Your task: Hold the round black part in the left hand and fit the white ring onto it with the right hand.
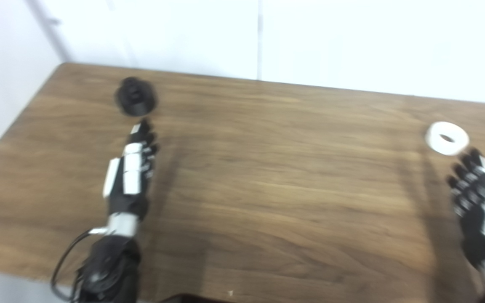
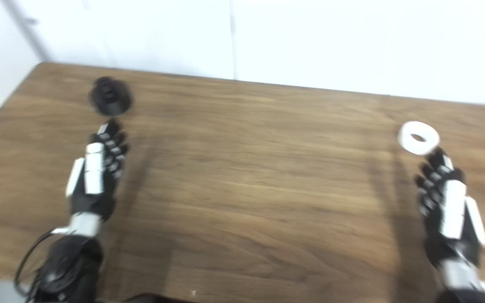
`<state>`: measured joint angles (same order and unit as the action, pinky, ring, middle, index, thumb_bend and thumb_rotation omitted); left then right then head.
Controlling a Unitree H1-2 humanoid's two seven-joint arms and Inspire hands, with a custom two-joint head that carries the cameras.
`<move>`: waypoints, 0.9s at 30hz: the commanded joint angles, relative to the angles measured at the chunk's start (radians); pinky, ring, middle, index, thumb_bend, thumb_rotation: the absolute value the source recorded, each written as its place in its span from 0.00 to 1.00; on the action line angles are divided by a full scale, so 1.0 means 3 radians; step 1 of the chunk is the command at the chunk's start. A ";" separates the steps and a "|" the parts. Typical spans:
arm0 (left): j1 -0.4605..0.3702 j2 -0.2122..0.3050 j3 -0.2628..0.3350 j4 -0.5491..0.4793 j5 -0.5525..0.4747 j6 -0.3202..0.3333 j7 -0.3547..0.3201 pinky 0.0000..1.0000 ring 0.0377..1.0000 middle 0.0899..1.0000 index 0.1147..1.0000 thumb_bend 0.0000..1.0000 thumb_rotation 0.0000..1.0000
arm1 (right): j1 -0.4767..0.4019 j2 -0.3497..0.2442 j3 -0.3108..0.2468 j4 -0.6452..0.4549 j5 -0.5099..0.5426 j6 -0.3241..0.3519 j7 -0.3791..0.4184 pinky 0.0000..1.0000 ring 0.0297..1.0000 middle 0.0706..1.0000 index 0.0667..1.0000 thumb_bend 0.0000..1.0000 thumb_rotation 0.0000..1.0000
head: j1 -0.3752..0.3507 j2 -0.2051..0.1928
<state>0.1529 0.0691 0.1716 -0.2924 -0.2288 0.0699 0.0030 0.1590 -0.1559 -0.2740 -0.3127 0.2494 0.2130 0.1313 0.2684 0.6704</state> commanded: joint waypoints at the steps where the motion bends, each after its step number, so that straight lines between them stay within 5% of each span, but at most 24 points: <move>1: 0.0032 -0.0103 -0.0023 -0.0015 0.0056 -0.0161 0.0027 1.00 1.00 0.99 0.96 0.59 0.92 | 0.0026 -0.0055 -0.0015 -0.0085 0.0054 -0.0115 0.0021 1.00 1.00 1.00 1.00 0.58 1.00 | 0.0073 -0.0078; 5: 0.0039 -0.0129 -0.0063 0.0107 0.0089 -0.0335 0.0032 1.00 0.98 0.98 0.95 0.59 0.90 | 0.0047 -0.0073 0.0035 -0.0119 -0.0030 -0.0111 -0.0028 1.00 1.00 1.00 1.00 0.64 1.00 | 0.0220 -0.0276; 14: 0.0068 -0.0181 -0.0144 0.0243 0.0177 -0.0512 0.0115 1.00 0.96 0.96 0.95 0.57 0.89 | 0.0111 -0.0077 0.0087 -0.0216 -0.0169 -0.0082 -0.0139 0.99 0.97 0.98 0.98 0.52 1.00 | 0.0287 -0.0508; 27: 0.0072 -0.0152 -0.0193 0.0313 0.0184 -0.0586 0.0134 1.00 0.97 0.97 0.96 0.56 0.93 | 0.0113 -0.0069 0.0082 -0.0147 -0.0170 -0.0152 -0.0140 0.79 0.88 0.91 0.93 0.49 1.00 | 0.0255 -0.0543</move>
<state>0.1600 0.0517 0.1162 -0.1829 -0.1922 -0.0603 0.0403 0.2049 -0.1746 -0.2431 -0.3429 0.1916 0.2145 0.0980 0.3436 0.5062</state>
